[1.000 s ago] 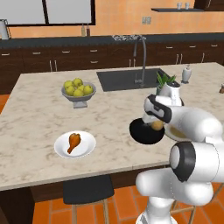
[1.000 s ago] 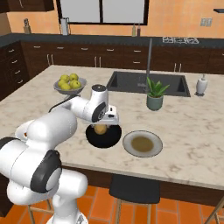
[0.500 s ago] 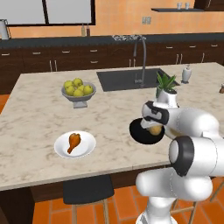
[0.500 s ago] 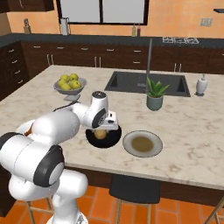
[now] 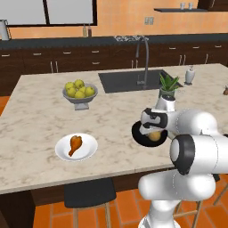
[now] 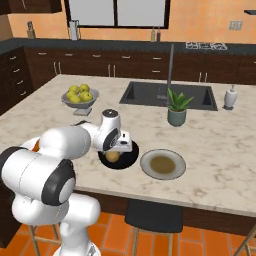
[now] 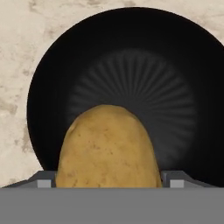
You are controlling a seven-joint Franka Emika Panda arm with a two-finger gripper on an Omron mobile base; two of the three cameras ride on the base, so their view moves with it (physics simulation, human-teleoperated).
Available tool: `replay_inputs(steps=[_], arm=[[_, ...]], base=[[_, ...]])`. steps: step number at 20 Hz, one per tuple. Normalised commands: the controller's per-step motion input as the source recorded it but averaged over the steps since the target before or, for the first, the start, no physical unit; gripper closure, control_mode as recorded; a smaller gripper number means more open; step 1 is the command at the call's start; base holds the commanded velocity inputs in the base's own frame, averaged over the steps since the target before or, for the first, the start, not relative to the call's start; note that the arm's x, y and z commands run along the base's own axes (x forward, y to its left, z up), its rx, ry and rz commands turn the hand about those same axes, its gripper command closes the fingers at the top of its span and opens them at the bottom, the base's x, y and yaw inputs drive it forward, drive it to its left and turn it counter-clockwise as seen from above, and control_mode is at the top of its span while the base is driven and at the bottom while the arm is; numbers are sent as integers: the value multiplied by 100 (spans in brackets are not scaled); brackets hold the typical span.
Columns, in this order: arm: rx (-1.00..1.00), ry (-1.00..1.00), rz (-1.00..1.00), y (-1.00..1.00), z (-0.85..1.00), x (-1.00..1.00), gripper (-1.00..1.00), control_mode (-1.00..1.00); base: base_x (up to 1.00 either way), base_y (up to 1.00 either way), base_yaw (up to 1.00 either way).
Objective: Pick the chicken drumstick and potato from their plates and place them in the bowl. Then put the bowl in the fridge.
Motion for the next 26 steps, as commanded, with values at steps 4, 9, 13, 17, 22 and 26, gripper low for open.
replay_inputs(steps=[4, 9, 13, 17, 22, 26], arm=[[0, 0, 0, 4, 0, 0, -100, -100], [0, 0, 0, 16, 12, -11, -100, -100], [0, -2, 0, 18, 53, -26, -100, -100], [0, -13, 0, 32, 97, -86, -100, -100], [0, -20, -8, 90, 47, -100, -100, -100], [0, -17, -25, 100, 11, -96, -100, -100]], base=[[0, 0, 0], [0, 0, 0], [0, 0, 0], [0, 0, 0], [0, 0, 0], [0, 0, 0]])
